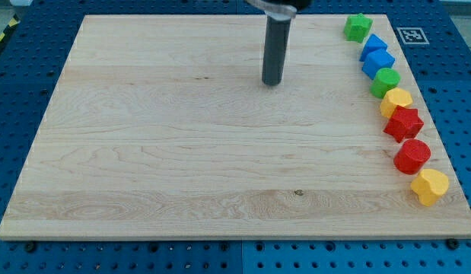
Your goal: Nudge the green star right a bit
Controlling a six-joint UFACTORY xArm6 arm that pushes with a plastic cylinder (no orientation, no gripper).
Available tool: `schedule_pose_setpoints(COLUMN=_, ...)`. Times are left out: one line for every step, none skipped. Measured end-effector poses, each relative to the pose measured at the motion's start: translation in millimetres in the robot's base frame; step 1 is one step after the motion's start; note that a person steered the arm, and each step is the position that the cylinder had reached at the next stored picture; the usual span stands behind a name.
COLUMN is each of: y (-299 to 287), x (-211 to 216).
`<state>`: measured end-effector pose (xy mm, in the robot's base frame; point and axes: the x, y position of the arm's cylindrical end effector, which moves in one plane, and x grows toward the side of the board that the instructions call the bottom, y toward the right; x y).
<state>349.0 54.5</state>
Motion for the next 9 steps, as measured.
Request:
schedule_pose_setpoints(y=0, x=-60)
schedule_pose_setpoints(y=5, x=-111)
schedule_pose_setpoints(y=5, x=-115)
schedule_pose_setpoints(y=20, x=-115)
schedule_pose_setpoints(y=71, x=-116)
schedule_pose_setpoints(y=91, x=-116)
schedule_pose_setpoints(y=109, x=-116)
schedule_pose_setpoints(y=112, x=-116)
schedule_pose_setpoints(y=117, x=-116)
